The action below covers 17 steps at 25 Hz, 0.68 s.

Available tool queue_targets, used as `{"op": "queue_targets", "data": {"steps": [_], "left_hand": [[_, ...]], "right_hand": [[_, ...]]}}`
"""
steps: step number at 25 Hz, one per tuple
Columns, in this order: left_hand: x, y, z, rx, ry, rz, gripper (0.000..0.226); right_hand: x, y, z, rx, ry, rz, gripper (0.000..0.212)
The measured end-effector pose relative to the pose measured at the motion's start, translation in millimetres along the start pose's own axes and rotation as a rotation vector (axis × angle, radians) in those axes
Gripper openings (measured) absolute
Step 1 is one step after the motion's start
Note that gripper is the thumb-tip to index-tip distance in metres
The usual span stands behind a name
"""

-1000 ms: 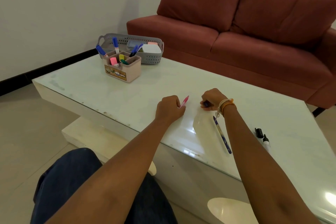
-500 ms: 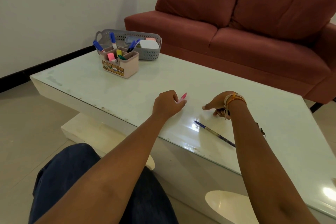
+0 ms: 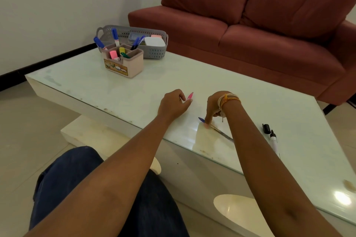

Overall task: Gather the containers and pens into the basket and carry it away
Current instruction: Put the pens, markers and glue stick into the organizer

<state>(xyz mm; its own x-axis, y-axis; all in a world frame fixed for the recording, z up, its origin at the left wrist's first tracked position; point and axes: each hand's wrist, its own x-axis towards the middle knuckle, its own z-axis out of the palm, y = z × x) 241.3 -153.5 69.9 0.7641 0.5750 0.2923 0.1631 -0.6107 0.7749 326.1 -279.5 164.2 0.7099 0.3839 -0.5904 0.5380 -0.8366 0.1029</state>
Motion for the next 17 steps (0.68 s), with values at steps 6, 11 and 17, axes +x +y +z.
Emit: {"op": "queue_targets", "data": {"steps": [6,11,17], "left_hand": [[4.6,0.9,-29.1,-0.399,0.041,-0.134,0.026],[23.0,-21.6,-78.5,-0.422,-0.229,-0.214,0.028],[30.5,-76.2,-115.3,0.071,0.079,-0.063,0.03]], "right_hand": [[26.8,-8.5,-19.1,1.227,-0.025,-0.231,0.042],[42.7,-71.6,-28.8,1.71,0.105,-0.393,0.025],[71.8,-129.7,-42.8,2.143,0.044,-0.364,0.02]]}}
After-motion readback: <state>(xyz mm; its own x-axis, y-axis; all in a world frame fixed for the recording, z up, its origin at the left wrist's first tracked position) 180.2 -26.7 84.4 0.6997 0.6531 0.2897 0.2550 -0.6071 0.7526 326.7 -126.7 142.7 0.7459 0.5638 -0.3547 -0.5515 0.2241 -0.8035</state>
